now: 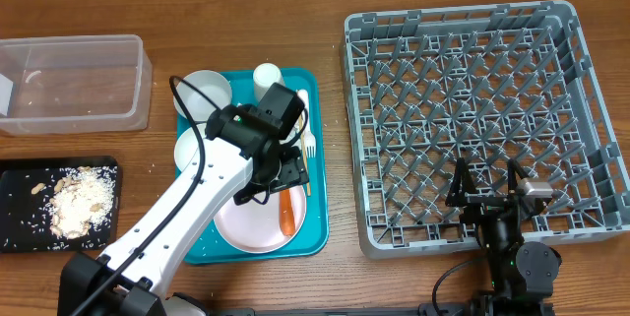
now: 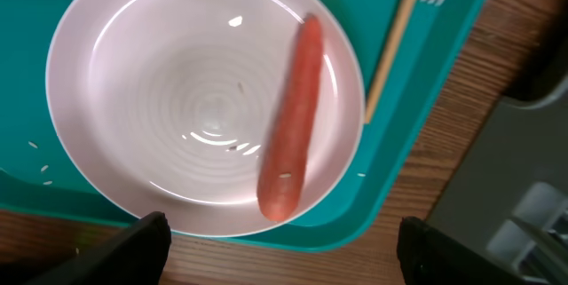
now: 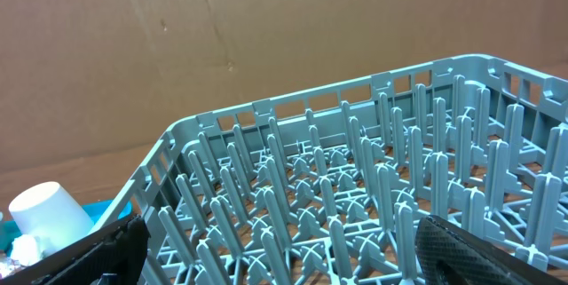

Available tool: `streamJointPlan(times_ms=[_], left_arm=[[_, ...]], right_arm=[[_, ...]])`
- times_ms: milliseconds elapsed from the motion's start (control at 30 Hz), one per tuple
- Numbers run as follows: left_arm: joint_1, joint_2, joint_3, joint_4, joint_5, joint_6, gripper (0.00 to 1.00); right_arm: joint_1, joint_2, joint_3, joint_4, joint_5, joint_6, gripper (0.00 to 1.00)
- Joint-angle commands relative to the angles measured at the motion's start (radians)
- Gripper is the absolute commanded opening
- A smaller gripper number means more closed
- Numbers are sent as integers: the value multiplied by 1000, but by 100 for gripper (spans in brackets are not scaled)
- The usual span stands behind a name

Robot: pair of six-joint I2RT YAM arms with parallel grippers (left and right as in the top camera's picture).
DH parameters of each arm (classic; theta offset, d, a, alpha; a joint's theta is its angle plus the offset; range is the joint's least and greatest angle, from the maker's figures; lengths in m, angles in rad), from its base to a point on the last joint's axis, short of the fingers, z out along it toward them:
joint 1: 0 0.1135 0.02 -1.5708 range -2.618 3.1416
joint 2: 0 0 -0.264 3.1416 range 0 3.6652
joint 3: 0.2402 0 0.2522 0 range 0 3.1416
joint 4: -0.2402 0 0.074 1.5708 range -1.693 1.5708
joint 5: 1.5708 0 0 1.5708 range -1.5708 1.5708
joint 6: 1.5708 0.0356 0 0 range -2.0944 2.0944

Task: Sort waste into correct bins and load items into the dishwasher rack
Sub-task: 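Move the left gripper right toward the white plate with the carrot, then grasp the orange carrot on the white plate with the left gripper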

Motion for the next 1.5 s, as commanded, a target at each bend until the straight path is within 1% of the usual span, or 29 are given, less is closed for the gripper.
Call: streamJointPlan(times_ms=[0,67,133,300,333,767,900,1067,1133,1233,1333,1400,1467], left_arm=[[12,2,-64,42,-15,-24,84],[8,3,-108,100,21,11,84],[8,8,-151,151,64,15,84],[8,47,-221,233,69,19,84],[8,59,-230,245,69,34,83],[8,209,-240,294,66,122,75],[8,209,-239,294,66,133,68],[8,209,-239,293,69,136,45],[8,209,-239,290,69,137,39],[8,208,-238,290,75,136,36],[8,208,-234,287,97,136,26],[8,208,-227,278,99,136,23],[10,208,-214,262,95,137,16]], right_arm=[[-8,-10,-10,5,6,-8,100],[-8,-10,-10,5,6,-8,100],[-8,-10,-10,5,6,-8,100],[-8,-10,-10,5,6,-8,100],[-8,-10,-11,5,6,-8,100],[-8,-10,-10,5,6,-8,100],[-8,-10,-10,5,6,-8,100],[-8,-10,-11,5,6,-8,100],[-8,-10,-10,5,6,-8,100],[-8,-10,-10,5,6,-8,100],[-8,-10,-10,5,6,-8,100],[-8,-10,-10,5,6,-8,100],[-8,-10,-10,5,6,-8,100]])
